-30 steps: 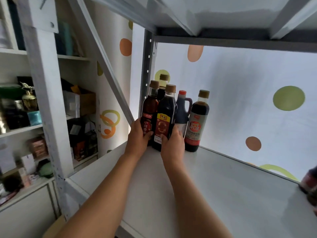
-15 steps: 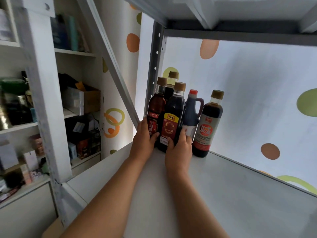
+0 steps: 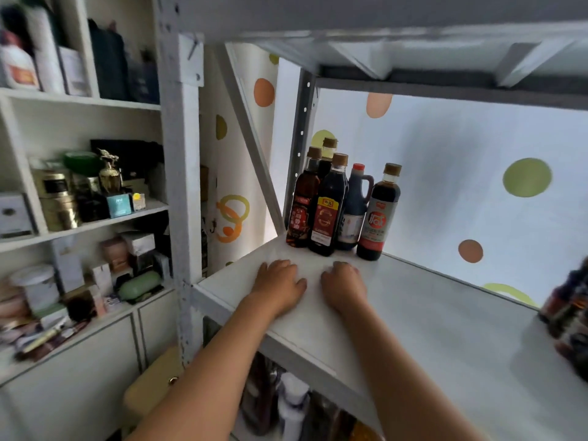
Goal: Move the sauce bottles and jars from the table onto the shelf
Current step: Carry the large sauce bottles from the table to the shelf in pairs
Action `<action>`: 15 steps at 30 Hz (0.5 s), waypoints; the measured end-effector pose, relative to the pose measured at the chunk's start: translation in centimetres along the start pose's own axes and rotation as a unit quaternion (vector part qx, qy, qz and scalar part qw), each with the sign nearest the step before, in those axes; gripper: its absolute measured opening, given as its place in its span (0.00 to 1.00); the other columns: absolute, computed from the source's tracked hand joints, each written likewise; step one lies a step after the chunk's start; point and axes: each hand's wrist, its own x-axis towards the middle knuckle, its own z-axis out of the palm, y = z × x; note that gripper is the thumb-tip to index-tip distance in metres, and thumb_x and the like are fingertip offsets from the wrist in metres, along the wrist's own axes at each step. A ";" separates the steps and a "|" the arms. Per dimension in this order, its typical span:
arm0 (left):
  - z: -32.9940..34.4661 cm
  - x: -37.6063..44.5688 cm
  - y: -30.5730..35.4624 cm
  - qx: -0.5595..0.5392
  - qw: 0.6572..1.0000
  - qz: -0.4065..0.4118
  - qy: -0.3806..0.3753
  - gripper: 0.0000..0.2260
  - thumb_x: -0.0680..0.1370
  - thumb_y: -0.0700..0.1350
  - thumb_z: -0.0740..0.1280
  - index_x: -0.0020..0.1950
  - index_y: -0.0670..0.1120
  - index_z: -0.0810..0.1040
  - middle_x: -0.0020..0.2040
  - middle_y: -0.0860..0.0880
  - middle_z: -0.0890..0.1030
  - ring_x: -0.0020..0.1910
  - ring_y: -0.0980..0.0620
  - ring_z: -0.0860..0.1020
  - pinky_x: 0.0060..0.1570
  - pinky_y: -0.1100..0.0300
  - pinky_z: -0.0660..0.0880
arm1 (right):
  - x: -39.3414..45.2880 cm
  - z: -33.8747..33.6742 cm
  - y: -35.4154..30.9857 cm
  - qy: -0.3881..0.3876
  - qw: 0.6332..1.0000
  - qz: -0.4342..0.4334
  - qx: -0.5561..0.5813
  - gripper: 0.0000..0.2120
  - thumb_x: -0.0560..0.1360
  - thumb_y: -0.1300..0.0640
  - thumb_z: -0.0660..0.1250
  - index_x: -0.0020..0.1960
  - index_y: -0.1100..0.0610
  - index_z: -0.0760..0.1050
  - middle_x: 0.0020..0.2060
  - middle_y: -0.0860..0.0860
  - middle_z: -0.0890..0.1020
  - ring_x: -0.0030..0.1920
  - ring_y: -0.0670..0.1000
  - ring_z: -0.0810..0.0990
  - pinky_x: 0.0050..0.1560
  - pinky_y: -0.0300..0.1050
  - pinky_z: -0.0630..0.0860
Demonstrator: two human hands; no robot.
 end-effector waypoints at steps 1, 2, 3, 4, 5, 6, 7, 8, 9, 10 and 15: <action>-0.1 -0.9 0.0 0.014 1.000 0.014 -0.019 0.23 0.81 0.57 0.53 0.70 0.44 0.69 0.73 0.45 0.68 0.73 0.46 0.64 0.73 0.46 0.56 | -1.0 -0.2 0.0 -0.022 0.999 -0.025 -0.043 0.20 0.79 0.50 0.58 0.66 0.60 0.72 0.67 0.59 0.74 0.67 0.59 0.71 0.66 0.48 0.67; -0.3 -2.1 0.1 0.021 0.999 0.026 -0.030 0.24 0.82 0.57 0.53 0.71 0.44 0.68 0.75 0.45 0.65 0.74 0.46 0.62 0.74 0.47 0.55 | -2.3 -0.5 0.1 -0.046 0.995 -0.041 -0.074 0.21 0.80 0.48 0.56 0.68 0.59 0.71 0.69 0.58 0.72 0.69 0.58 0.70 0.69 0.48 0.65; -0.6 -3.3 0.3 0.027 0.998 0.040 -0.032 0.25 0.82 0.57 0.52 0.73 0.44 0.66 0.76 0.45 0.64 0.74 0.47 0.61 0.74 0.48 0.55 | -3.6 -0.9 0.2 -0.068 0.992 -0.053 -0.095 0.23 0.81 0.47 0.55 0.71 0.57 0.69 0.72 0.57 0.69 0.72 0.57 0.66 0.73 0.49 0.61; -0.6 -4.5 0.4 0.031 0.998 0.056 -0.029 0.25 0.82 0.58 0.52 0.74 0.44 0.65 0.76 0.45 0.63 0.75 0.47 0.60 0.74 0.49 0.54 | -5.1 -1.1 0.5 -0.083 0.988 -0.068 -0.111 0.24 0.82 0.46 0.53 0.74 0.56 0.65 0.75 0.56 0.65 0.75 0.55 0.62 0.75 0.50 0.56; -0.4 -5.7 0.5 0.032 0.997 0.069 -0.021 0.26 0.82 0.58 0.51 0.75 0.44 0.64 0.77 0.46 0.62 0.75 0.48 0.59 0.75 0.50 0.54 | -6.5 -1.4 0.9 -0.094 0.985 -0.081 -0.120 0.25 0.83 0.45 0.52 0.76 0.54 0.61 0.78 0.55 0.60 0.77 0.54 0.58 0.77 0.50 0.51; -0.2 -6.8 0.7 0.031 0.996 0.078 -0.011 0.27 0.82 0.59 0.51 0.76 0.45 0.62 0.78 0.47 0.60 0.76 0.48 0.58 0.75 0.50 0.53 | -7.8 -1.6 1.3 -0.098 0.983 -0.090 -0.127 0.26 0.83 0.44 0.50 0.78 0.53 0.58 0.79 0.53 0.57 0.78 0.52 0.54 0.77 0.49 0.48; 0.2 -8.2 0.7 0.025 0.996 0.083 -0.001 0.28 0.82 0.60 0.50 0.77 0.46 0.61 0.78 0.48 0.59 0.77 0.49 0.56 0.76 0.51 0.51 | -9.1 -1.8 1.6 -0.101 0.981 -0.091 -0.136 0.26 0.84 0.44 0.49 0.79 0.53 0.56 0.79 0.52 0.55 0.79 0.50 0.52 0.77 0.48 0.46; 0.6 -9.5 0.8 0.018 0.996 0.089 0.017 0.28 0.82 0.60 0.49 0.78 0.46 0.59 0.79 0.49 0.58 0.77 0.50 0.55 0.76 0.52 0.49 | -10.3 -2.0 1.8 -0.103 0.979 -0.091 -0.150 0.26 0.84 0.44 0.48 0.79 0.52 0.54 0.80 0.51 0.54 0.79 0.49 0.51 0.77 0.48 0.46; 1.0 -10.8 0.8 0.011 0.995 0.096 0.039 0.28 0.82 0.59 0.49 0.78 0.47 0.59 0.79 0.49 0.59 0.78 0.50 0.55 0.76 0.52 0.48 | -11.3 -2.3 1.8 -0.105 0.977 -0.089 -0.165 0.26 0.84 0.44 0.47 0.80 0.52 0.52 0.80 0.50 0.53 0.79 0.48 0.50 0.77 0.48 0.45; 1.2 -12.0 0.9 0.003 0.993 0.104 0.063 0.26 0.83 0.58 0.48 0.78 0.47 0.60 0.78 0.49 0.60 0.78 0.50 0.55 0.76 0.53 0.48 | -12.1 -2.5 1.8 -0.109 0.975 -0.086 -0.175 0.27 0.84 0.45 0.46 0.80 0.52 0.51 0.80 0.50 0.52 0.79 0.48 0.49 0.78 0.48 0.45; 2.2 -16.9 2.1 0.029 0.991 0.091 0.097 0.24 0.84 0.54 0.43 0.79 0.46 0.56 0.79 0.47 0.57 0.78 0.48 0.51 0.77 0.50 0.43 | -16.4 -3.4 1.8 -0.121 0.969 -0.091 -0.197 0.27 0.84 0.46 0.43 0.81 0.54 0.46 0.80 0.50 0.47 0.79 0.49 0.45 0.78 0.52 0.44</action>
